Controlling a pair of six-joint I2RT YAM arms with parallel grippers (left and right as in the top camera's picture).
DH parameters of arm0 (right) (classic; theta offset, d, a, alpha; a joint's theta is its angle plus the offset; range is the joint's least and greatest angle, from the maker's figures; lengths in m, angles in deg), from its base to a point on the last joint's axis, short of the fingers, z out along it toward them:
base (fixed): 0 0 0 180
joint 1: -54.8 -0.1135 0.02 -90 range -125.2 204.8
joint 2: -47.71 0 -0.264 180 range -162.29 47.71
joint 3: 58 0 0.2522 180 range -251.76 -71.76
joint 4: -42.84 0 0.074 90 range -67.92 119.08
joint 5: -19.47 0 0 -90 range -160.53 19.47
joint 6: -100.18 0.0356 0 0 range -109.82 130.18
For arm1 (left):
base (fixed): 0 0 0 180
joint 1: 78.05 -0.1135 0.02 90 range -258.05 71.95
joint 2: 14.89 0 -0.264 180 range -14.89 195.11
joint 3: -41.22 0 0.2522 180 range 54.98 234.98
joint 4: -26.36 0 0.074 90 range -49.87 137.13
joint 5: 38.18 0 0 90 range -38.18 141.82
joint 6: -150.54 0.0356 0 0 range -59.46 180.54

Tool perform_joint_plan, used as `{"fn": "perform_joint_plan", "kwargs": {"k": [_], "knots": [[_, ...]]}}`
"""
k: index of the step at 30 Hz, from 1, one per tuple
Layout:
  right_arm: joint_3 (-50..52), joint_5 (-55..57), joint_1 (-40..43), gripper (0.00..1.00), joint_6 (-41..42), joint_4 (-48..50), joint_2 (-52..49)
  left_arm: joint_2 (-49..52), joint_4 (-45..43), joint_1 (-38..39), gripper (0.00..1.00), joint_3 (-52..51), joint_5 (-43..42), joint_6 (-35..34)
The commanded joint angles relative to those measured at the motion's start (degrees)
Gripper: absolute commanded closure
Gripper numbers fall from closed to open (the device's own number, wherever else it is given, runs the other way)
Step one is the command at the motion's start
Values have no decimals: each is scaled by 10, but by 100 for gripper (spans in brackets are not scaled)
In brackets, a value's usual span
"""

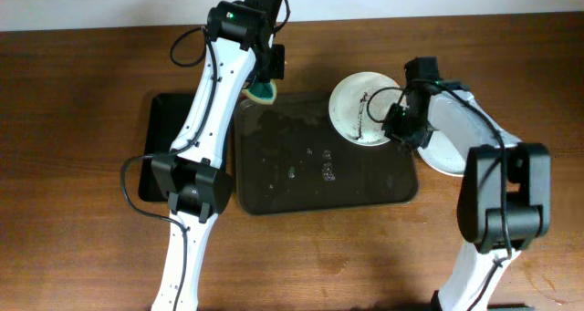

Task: Clean dirty plates on tray and stack at the side

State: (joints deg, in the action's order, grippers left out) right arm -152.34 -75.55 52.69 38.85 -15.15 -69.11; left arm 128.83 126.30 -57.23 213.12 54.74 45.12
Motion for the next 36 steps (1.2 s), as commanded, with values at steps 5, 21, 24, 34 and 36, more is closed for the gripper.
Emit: {"fn": "perform_joint_plan", "kwargs": {"k": [5, 21, 24, 34, 36], "knots": [[3, -4, -72, 96, 2, -81, -9, -2, 0, -4, 100, 1, -2, 10], [-21, -34, -150, 64, -165, -20, -19, -2, 2, -4, 100, 1, -2, 10], [3, -34, -150, 65, -92, -22, -19, -2, 8, -4, 100, 1, -2, 10], [56, -140, -95, 96, -104, 62, -19, -2, 16, -3, 100, -69, -99, 66], [67, -141, -94, 96, -104, 77, -19, -2, 11, 1, 100, -105, -118, 83]]}}
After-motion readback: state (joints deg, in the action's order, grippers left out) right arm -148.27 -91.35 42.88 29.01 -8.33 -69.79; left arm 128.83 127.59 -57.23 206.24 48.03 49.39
